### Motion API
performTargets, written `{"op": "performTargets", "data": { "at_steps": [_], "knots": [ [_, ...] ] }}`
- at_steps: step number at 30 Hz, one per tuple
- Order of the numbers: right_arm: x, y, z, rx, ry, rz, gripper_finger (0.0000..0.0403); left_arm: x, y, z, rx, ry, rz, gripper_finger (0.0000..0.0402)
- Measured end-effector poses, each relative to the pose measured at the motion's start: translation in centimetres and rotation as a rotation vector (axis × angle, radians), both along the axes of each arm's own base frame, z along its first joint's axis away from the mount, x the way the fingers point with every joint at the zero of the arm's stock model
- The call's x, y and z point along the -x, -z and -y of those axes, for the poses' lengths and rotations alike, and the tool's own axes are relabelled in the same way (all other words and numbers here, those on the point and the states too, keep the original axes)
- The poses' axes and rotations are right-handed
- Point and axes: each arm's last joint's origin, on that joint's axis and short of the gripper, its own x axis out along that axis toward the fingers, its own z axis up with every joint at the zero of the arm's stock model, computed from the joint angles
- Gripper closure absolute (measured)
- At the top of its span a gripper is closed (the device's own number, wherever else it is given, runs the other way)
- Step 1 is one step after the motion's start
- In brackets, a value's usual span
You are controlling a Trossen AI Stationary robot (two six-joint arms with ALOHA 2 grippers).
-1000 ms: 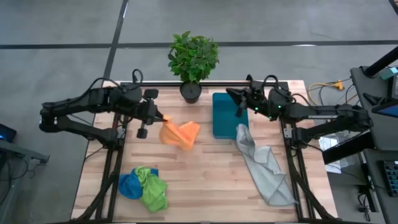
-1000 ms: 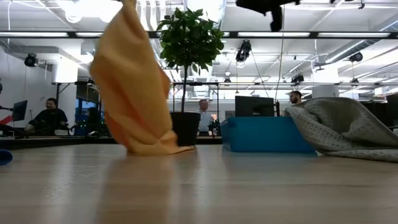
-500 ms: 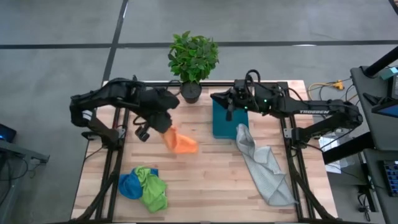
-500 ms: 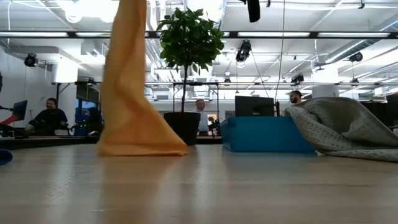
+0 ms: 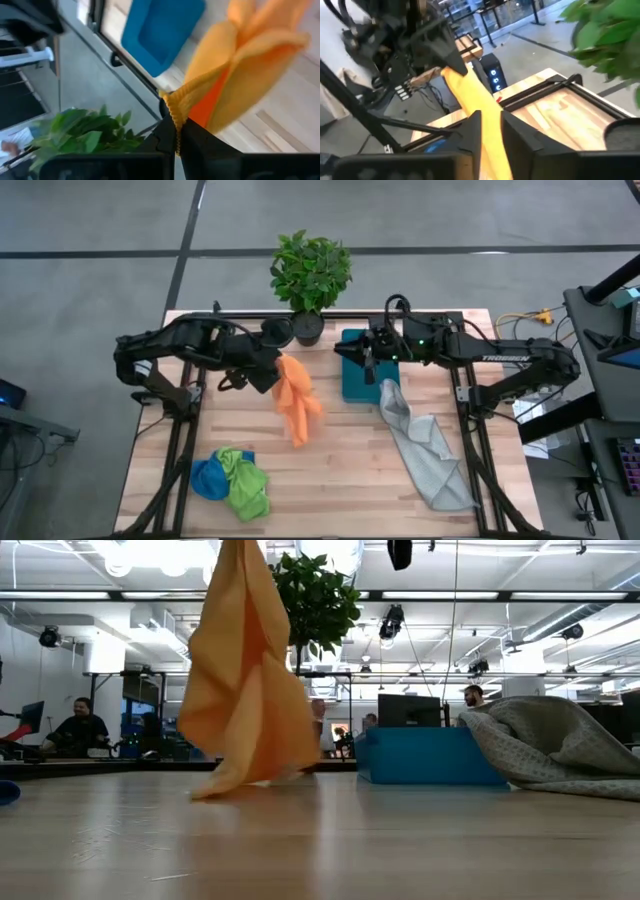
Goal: Fold microfiber towels
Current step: Fold the orange microfiber towel
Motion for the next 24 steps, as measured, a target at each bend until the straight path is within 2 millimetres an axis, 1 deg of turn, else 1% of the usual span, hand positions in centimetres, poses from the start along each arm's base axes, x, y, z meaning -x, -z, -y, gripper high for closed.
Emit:
{"op": "performTargets", "data": {
  "at_steps": [4,7,8,11,14,19,24],
  "knots": [
    [-1.5,0.8,-0.5,0.04,0.016,0.015,0.0272,-0.7,-0.5,0.0,0.089,-0.099,0.144,0.0401],
    [-2.5,1.2,-1.1,0.109,-0.001,0.036,0.0252,-1.2,-1.0,0.0,0.161,-0.168,0.255,0.0401],
    [-2.8,1.0,-1.4,0.132,-0.001,0.043,0.0249,-1.3,-1.1,0.0,0.182,-0.186,0.283,0.0401],
    [-3.6,0.4,-2.2,0.209,0.042,0.051,0.0249,-1.5,-1.4,0.0,0.236,-0.23,0.356,0.0401],
    [-4.4,-0.5,-3.1,0.326,0.084,0.05,0.0255,-1.7,-1.6,0.0,0.271,-0.273,0.395,0.0401],
    [-5.4,-2.0,-4.7,0.5,0.151,0.044,0.0267,-2.3,-1.5,-1.0,0.347,-0.442,0.506,0.0401],
    [-6.4,-1.8,-5.4,0.54,0.208,0.009,0.027,-2.6,-1.4,-1.6,0.411,-0.536,0.555,0.0401]
  ]
}}
